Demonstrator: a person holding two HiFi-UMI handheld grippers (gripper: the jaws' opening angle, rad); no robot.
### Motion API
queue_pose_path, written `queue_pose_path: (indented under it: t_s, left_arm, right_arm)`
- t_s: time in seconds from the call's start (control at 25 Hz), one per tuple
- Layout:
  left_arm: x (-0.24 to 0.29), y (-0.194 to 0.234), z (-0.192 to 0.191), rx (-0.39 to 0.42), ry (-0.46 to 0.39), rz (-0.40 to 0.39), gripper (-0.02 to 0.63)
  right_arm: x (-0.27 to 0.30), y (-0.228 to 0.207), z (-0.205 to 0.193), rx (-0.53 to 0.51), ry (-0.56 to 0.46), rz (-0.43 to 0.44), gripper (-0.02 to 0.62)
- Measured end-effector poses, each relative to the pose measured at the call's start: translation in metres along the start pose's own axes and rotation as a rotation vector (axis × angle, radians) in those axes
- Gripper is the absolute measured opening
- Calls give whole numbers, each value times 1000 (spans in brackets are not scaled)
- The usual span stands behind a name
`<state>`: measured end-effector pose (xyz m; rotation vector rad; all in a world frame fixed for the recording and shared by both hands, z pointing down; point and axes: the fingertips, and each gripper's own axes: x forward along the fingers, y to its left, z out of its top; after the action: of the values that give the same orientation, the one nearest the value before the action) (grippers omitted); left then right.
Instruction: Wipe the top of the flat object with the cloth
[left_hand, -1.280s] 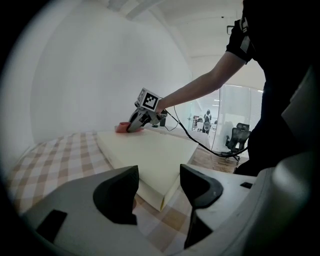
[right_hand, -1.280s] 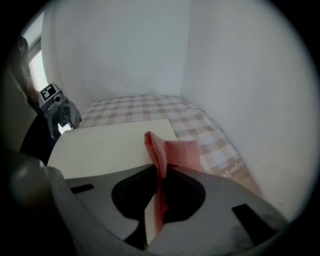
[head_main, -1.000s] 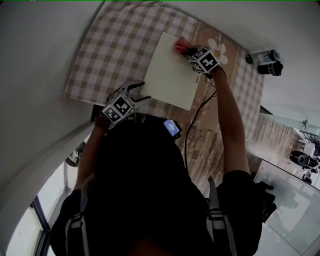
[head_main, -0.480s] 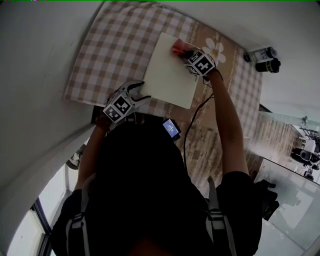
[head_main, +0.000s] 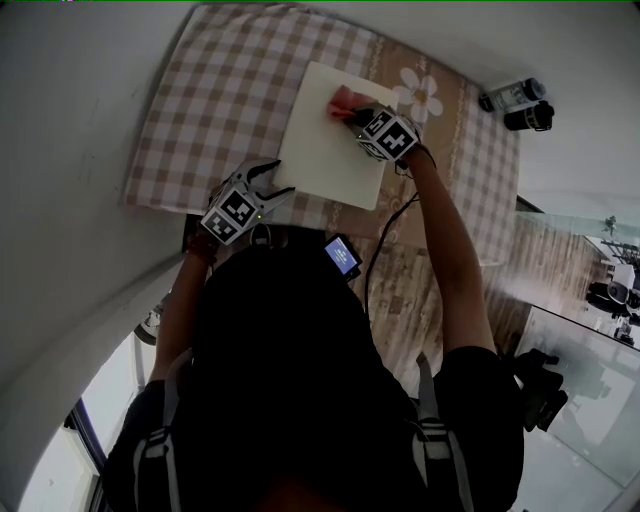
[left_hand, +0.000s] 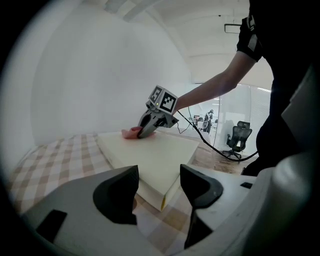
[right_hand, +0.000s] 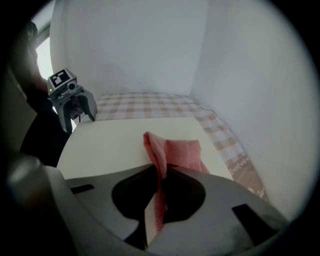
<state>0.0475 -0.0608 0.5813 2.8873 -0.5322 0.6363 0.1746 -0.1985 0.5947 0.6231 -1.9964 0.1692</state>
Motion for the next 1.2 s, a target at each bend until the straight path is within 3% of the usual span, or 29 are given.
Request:
queue_pose_path:
  t_s: [1.2]
  left_arm:
    - [1, -1, -3, 23, 10, 32, 278]
  right_arm:
    - [-26, 116, -5, 4, -80, 105, 18]
